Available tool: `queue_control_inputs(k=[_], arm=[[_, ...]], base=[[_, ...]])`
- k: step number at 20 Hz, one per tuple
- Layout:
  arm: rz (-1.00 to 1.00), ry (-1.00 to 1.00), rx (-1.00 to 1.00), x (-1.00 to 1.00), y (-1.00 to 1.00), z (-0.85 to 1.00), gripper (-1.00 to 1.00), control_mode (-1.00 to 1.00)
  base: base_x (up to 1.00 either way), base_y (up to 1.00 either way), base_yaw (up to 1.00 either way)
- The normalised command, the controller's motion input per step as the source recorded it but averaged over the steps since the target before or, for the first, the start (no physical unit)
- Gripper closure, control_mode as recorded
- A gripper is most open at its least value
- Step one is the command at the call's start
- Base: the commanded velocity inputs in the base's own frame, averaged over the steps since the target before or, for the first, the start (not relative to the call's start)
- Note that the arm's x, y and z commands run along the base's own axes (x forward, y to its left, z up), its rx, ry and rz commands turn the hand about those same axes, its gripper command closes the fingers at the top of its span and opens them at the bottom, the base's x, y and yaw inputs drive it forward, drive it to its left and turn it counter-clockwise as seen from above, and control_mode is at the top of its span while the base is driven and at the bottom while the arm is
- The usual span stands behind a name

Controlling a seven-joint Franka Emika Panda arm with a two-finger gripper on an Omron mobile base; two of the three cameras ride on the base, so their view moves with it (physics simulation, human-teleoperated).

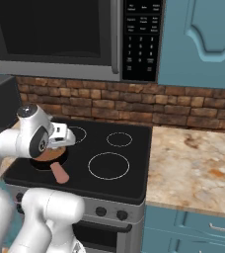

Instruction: Pick up the sugar cube(s) and place them in the saucepan with hot chocolate.

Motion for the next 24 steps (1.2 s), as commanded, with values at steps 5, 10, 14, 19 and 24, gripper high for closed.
queue_control_inputs(k=[5,10,14,19,24], arm=[[0.05,0.15,0.0,0.84,0.68,-0.03,1.0,-1.0],[0.06,0.19,0.0,0.74,0.44,-0.22,1.0,-1.0],[0.03,0.17,-0.01,0.54,0.63,-0.43,1.0,-1.0],[0.0,0.2,-0.04,0.28,0.62,-0.4,1.0,-1.0],[0.0,0.18,-0.1,0.12,0.12,-0.45,1.0,-1.0]], base=[[0.0,0.0,0.0],[0.0,0.0,0.0],[0.0,0.0,0.0],[0.0,0.0,0.0],[0.0,0.0,0.0]])
